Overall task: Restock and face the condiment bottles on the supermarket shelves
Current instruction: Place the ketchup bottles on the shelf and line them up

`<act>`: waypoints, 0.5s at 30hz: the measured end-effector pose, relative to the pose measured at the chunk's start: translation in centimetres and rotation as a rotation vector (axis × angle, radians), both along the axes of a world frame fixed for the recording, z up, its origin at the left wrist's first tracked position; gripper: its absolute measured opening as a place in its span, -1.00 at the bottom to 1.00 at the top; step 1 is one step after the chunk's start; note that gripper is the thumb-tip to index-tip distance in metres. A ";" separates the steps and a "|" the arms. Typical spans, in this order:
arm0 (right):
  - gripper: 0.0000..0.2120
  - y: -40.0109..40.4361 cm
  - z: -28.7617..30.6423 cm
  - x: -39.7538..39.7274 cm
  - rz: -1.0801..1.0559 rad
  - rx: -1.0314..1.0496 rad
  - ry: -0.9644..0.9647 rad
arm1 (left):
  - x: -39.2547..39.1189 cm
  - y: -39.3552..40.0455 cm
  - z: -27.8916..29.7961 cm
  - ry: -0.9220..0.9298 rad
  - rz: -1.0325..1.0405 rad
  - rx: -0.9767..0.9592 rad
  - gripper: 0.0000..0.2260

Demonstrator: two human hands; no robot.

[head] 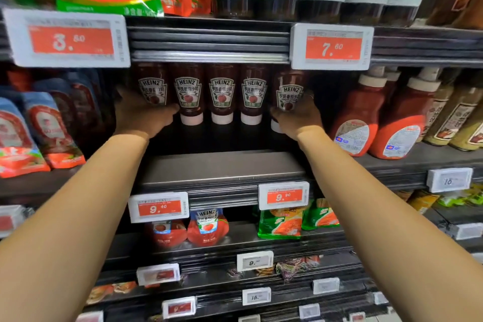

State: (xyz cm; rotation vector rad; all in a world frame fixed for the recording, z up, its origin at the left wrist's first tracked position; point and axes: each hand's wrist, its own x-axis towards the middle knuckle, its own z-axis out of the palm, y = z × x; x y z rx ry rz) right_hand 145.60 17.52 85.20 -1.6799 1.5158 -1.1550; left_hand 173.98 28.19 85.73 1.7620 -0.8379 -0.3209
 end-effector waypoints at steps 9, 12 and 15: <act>-0.32 -1.7 -0.8 1.3 -0.023 -0.030 -0.156 | 0.0 -3.0 -1.9 0.067 -0.075 -0.216 0.16; -0.28 -2.2 -1.6 1.6 -0.007 -0.049 -0.146 | 0.0 -3.4 -3.0 0.037 -0.079 -0.259 0.18; -0.18 -2.8 -1.5 1.6 0.058 -0.010 -0.168 | 0.2 -3.8 -3.5 0.002 -0.058 -0.253 0.11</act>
